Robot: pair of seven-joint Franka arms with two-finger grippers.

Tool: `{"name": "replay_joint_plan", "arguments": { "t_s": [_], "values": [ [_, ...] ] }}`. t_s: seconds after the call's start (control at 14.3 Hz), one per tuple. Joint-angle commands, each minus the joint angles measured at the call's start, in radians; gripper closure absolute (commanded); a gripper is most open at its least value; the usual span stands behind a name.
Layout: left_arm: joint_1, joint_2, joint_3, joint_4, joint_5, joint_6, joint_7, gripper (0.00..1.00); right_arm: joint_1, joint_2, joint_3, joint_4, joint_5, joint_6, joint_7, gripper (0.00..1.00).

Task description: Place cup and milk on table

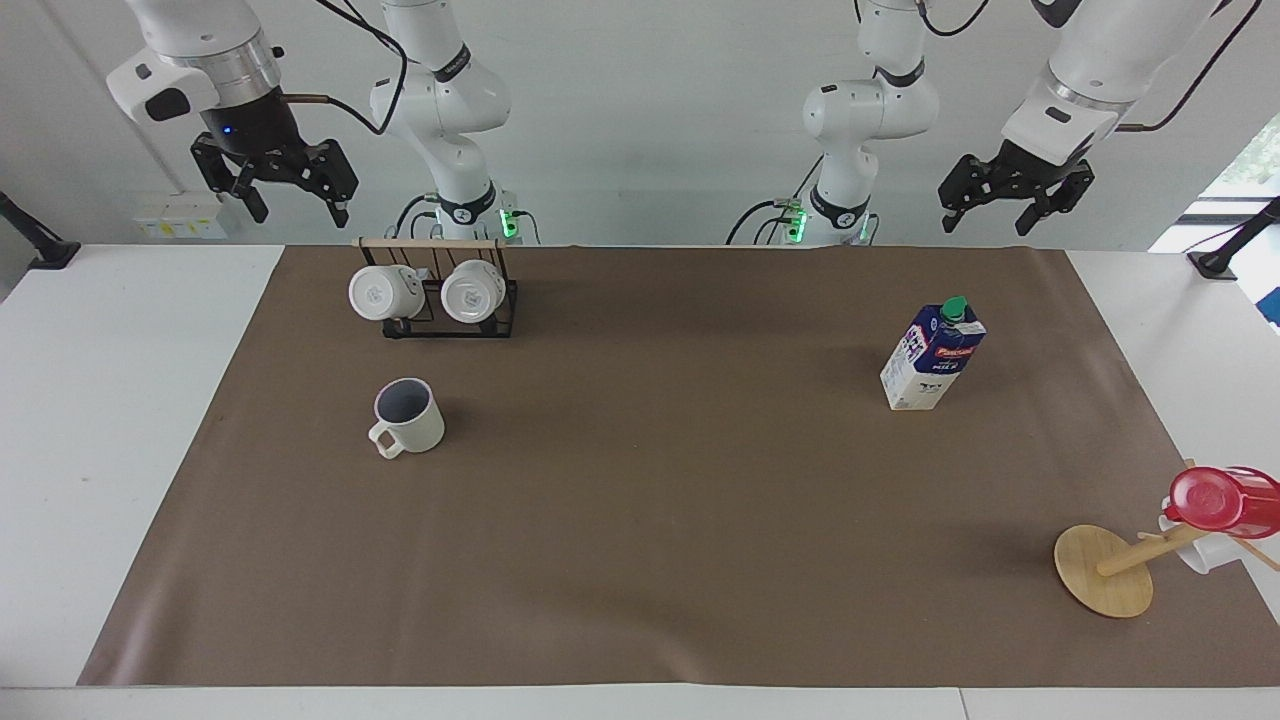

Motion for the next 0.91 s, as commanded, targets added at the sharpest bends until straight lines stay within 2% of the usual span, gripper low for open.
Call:
{"name": "replay_joint_plan", "arguments": {
  "t_s": [0.0,0.84],
  "values": [
    [0.012,0.001,-0.006,0.018,-0.017,-0.014,-0.008,0.0,-0.007,-0.022,0.004,-0.023,0.009,-0.006,0.022,0.0],
    [0.013,0.001,-0.006,0.018,-0.017,-0.019,-0.005,0.0,-0.004,-0.034,0.006,-0.048,0.009,0.001,0.056,0.0]
  ]
}}
